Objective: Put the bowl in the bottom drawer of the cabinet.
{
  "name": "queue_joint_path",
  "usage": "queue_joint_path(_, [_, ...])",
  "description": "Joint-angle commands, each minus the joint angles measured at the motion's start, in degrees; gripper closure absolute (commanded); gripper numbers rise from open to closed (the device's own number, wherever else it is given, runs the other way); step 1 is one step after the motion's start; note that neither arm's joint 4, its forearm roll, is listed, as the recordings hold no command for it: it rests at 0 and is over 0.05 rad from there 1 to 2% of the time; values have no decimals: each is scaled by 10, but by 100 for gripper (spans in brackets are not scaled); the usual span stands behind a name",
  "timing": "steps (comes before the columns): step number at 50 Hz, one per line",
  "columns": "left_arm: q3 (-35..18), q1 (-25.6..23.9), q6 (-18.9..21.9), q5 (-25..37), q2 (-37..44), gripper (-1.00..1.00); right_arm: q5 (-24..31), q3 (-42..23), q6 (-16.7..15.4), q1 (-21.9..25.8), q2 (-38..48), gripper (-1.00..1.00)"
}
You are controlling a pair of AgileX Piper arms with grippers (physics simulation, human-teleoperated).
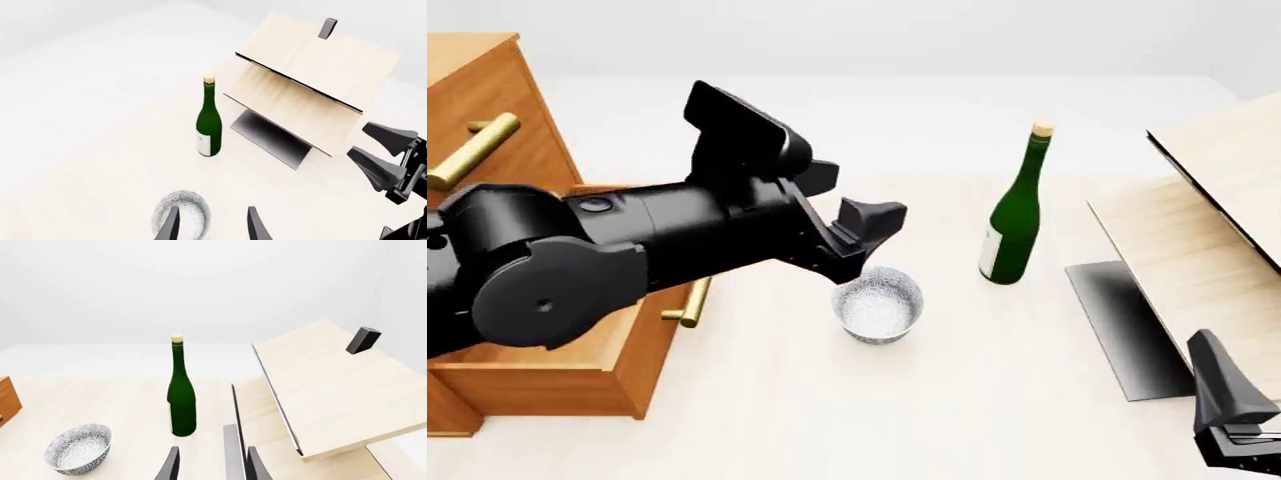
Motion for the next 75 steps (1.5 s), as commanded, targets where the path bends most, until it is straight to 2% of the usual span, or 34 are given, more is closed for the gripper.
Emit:
queue_joint_path(1, [-20,-1,-18,17,31,-100,0,0,0,0,0,-100])
queue_joint_path(11, [-47,4,-19,40,60,-100,0,0,0,0,0,-100])
queue_joint_path(14, [-51,0,-27,43,68,-100,0,0,0,0,0,-100])
queue_joint_path(15, [-55,2,-42,48,80,-100,0,0,0,0,0,-100])
queue_joint_path(20, [-57,16,-35,44,92,-100,0,0,0,0,0,-100])
queue_joint_path(28, [-78,11,-37,62,118,-100,0,0,0,0,0,-100])
queue_joint_path(41, [-139,22,-23,129,165,-100,0,0,0,0,0,-100])
queue_joint_path(47, [-151,19,-21,147,177,-100,0,0,0,0,0,-100])
queue_joint_path(60, [-168,21,-29,166,202,-100,0,0,0,0,0,-100])
queue_joint_path(75, [-189,23,-40,155,251,-100,0,0,0,0,0,-100])
